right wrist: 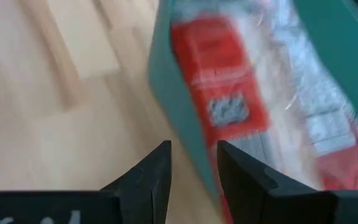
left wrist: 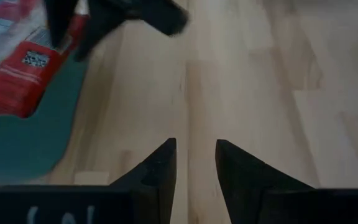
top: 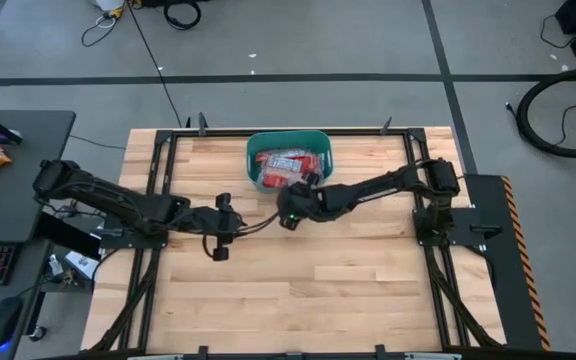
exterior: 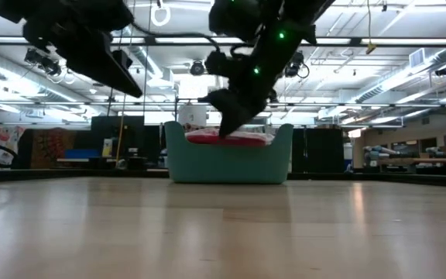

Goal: Sort popcorn bags into baskets
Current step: Put the red popcorn bag into the blue bin

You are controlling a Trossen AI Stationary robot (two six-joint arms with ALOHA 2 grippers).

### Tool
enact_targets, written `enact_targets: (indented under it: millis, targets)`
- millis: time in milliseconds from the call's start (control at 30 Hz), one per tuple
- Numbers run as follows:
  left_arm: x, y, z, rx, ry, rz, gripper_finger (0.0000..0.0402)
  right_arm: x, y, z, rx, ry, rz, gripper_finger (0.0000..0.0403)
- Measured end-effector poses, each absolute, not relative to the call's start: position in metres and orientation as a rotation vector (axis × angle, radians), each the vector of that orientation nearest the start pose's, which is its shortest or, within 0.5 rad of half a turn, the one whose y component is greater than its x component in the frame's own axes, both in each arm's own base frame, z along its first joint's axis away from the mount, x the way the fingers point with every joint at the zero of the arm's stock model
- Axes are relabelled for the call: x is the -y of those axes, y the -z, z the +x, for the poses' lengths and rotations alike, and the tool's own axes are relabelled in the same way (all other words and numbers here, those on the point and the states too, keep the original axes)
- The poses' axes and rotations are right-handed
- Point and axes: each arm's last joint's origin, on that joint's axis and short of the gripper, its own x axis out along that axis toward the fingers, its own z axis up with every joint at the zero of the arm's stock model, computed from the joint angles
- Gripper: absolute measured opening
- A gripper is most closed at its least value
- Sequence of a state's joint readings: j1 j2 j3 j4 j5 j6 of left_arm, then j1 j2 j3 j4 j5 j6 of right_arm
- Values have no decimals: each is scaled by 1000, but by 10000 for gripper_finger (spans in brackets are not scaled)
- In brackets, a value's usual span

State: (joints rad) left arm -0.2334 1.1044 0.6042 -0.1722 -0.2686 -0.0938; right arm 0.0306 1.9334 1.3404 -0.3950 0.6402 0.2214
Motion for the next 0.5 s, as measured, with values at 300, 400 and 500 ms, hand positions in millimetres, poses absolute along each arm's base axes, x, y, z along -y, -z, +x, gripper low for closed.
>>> enact_targets:
  millis: [300, 400, 500]
  targets:
    - [50, -218, 212, -632, -30, 83, 116, 44, -198, 399, -899, 715, -135, 134]
    - [52, -218, 211, -631, -25, 85, 117, 59, -198, 397, -911, 718, -110, 134]
    - [52, -218, 211, -632, -23, 86, 117, 72, -199, 395, -924, 729, -117, 134]
